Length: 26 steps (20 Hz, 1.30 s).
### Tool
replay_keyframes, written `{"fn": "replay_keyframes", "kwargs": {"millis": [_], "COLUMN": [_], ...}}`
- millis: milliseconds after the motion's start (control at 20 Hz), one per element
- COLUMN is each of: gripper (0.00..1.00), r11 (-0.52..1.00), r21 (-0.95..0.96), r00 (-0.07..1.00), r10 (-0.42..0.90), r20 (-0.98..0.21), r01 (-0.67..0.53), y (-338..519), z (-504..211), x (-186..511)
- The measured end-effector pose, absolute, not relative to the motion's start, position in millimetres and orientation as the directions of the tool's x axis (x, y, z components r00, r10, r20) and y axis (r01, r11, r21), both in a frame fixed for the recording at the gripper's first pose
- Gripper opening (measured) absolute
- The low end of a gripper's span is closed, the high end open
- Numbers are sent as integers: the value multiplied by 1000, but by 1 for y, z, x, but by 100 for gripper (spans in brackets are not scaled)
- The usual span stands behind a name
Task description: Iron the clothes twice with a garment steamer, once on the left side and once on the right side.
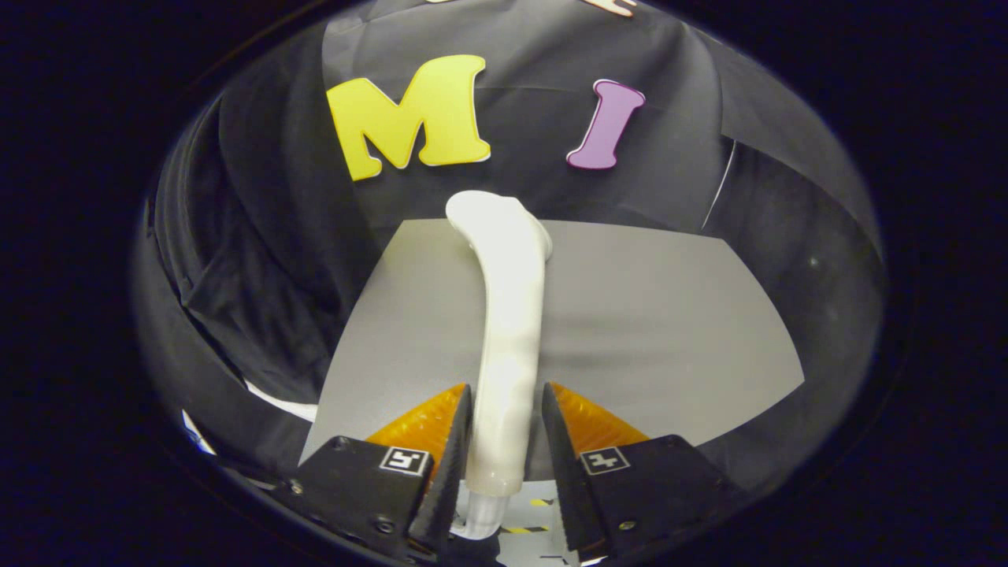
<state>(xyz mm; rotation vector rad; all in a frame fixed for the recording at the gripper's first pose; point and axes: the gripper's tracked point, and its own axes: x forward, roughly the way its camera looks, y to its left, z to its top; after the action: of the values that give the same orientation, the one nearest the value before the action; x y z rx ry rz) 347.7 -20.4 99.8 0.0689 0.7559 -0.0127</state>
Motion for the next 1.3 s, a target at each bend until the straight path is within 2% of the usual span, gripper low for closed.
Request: {"fn": "replay_keyframes", "kwargs": {"millis": [150, 300, 500, 800, 1000, 1300], "gripper": [40, 33, 31, 31, 31, 30], "r11": [995, 989, 984, 978, 969, 969], "r21": [90, 123, 155, 191, 214, 189], "r00": [731, 752, 799, 890, 928, 979], "r10": [23, 22, 26, 8, -38, -131], "r20": [-682, -659, -600, -457, -371, -155], "r01": [53, 79, 84, 89, 125, 160], "y": [-19, -18, -5, 18, 41, 86], "z": [97, 99, 116, 180, 212, 282], "x": [352, 350, 331, 291, 262, 221]}}
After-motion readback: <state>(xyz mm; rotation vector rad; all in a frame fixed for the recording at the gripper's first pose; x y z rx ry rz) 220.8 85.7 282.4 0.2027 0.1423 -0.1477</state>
